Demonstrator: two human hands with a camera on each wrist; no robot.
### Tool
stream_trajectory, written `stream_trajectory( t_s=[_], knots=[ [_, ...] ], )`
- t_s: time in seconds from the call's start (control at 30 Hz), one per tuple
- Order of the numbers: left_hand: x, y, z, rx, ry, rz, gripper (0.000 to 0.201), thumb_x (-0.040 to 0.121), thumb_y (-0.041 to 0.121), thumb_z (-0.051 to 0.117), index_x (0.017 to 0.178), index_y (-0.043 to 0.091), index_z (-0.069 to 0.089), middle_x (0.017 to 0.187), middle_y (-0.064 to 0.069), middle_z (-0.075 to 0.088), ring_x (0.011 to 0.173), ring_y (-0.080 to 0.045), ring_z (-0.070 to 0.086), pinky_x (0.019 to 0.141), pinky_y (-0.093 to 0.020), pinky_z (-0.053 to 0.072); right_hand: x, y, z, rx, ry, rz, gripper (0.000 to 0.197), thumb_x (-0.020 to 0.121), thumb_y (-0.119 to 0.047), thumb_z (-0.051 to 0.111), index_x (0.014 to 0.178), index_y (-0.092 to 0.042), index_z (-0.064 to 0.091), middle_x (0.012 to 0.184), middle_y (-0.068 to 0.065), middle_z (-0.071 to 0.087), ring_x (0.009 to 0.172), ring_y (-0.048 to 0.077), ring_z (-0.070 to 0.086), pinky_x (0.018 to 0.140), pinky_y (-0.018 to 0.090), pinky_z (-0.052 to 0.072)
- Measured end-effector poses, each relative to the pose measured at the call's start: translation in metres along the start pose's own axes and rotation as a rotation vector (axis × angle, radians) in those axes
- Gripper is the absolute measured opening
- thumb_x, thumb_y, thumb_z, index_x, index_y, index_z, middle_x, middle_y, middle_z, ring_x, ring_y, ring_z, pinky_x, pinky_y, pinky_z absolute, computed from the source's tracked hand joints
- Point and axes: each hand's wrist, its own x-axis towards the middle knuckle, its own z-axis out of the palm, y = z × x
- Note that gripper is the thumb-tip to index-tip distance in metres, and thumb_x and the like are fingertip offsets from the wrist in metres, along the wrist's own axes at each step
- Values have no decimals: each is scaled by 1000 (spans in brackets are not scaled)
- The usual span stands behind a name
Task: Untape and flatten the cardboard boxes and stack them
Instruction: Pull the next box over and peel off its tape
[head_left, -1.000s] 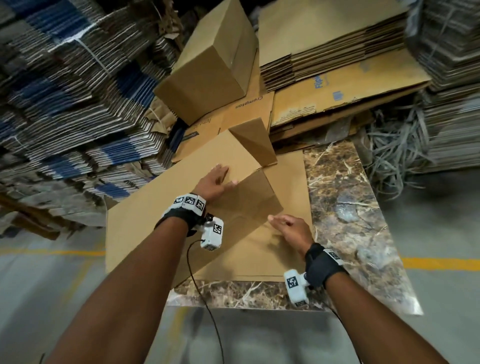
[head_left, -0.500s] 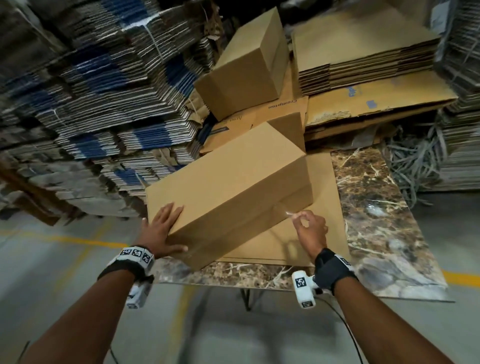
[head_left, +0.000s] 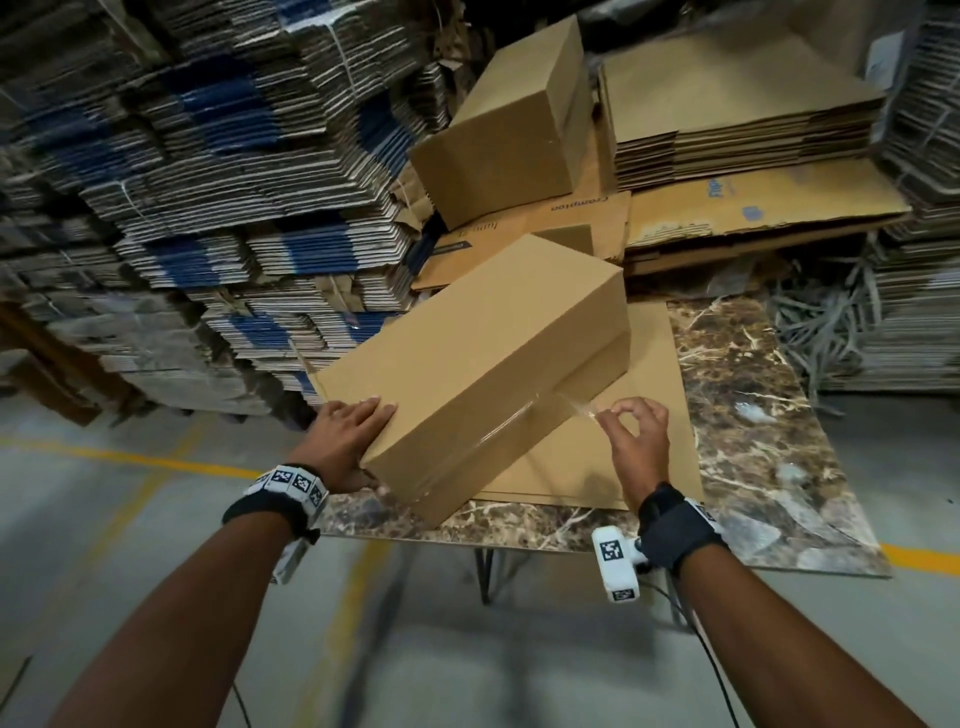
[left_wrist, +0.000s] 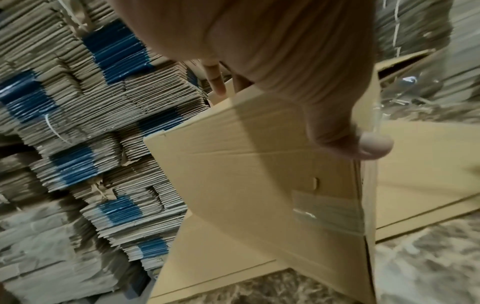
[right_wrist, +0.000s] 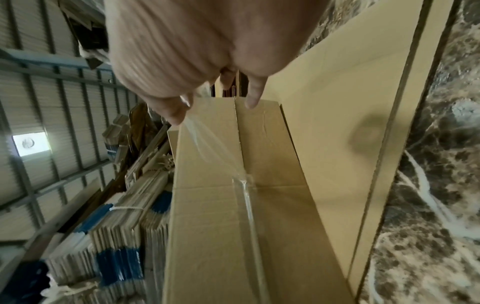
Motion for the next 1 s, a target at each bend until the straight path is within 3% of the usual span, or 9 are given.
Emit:
stream_trajectory(
  t_s=[0.1, 0.23, 0.3, 0.4, 0.47, 0.53, 0.67, 0.8, 1.0],
  knots=[
    [3, 30, 0, -64, 35, -24, 112, 61, 78, 67, 145, 6, 49, 137, -29, 59, 111, -47, 67, 94, -57, 52, 6, -11, -12, 251, 65, 65, 19, 80, -30, 67, 70, -18, 58, 109, 13, 59, 100, 19, 65, 90, 31, 48],
    [5, 78, -4, -79, 52, -85, 115, 51, 79, 70, 138, 4, 58, 126, -28, 67, 99, -49, 69, 86, -57, 57, 10, -24, -40, 582, 66, 210, 18, 98, -4, 52, 83, -13, 50, 80, 10, 58, 72, 20, 65, 74, 35, 62],
    [9, 106, -11, -87, 102, -116, 115, 52, 85, 63, 136, 7, 63, 124, -24, 69, 98, -47, 70, 85, -53, 58, 12, -21, -56, 535, 54, 266, 10, 97, -3, 55, 98, -13, 51, 82, 8, 55, 64, 15, 57, 63, 29, 59],
    [17, 149, -20, -93, 152, -189, 106, 52, 84, 69, 131, 13, 68, 121, -19, 72, 97, -41, 70, 87, -45, 58, 20, -1, -88, 353, -18, 375, 44, 93, -8, 59, 132, -24, 49, 90, 5, 61, 63, 14, 52, 54, 28, 48],
    [23, 179, -28, -83, 178, -227, 97, 56, 83, 73, 126, 16, 70, 113, -14, 75, 93, -39, 70, 83, -43, 59, 23, 8, -111, 169, -93, 460, 41, 95, -21, 56, 135, -25, 54, 102, 2, 66, 64, 14, 50, 53, 27, 42],
    [31, 206, -37, -96, 233, -251, 93, 63, 90, 60, 121, 18, 71, 100, -8, 76, 85, -36, 67, 76, -40, 58, 22, 18, -129, 83, -186, 554, 42, 94, -45, 51, 127, -22, 62, 102, 4, 65, 66, 14, 48, 59, 30, 40],
    [42, 244, -49, -97, 306, -277, 89, 70, 91, 44, 108, 15, 71, 78, -9, 68, 74, -34, 63, 64, -38, 53, 16, 39, -137, -128, -405, 460, 62, 87, -70, 56, 121, -21, 72, 112, -3, 66, 106, 22, 62, 96, 44, 49],
    [47, 260, -58, -71, 317, -316, 82, 74, 83, 62, 116, 12, 71, 86, -17, 71, 86, -37, 66, 74, -42, 55, 4, 54, -113, -246, -466, 253, 64, 73, -74, 70, 65, -11, 67, 69, 4, 68, 70, 22, 61, 76, 35, 50],
    [45, 261, -52, -17, 343, -362, 79, 60, 92, 64, 91, 20, 78, 59, -7, 62, 60, -25, 60, 58, -28, 47, 9, 60, -75, 2, -199, 306, 23, 89, -40, 66, 104, -31, 52, 115, 1, 59, 105, 27, 61, 91, 42, 53]
  ],
)
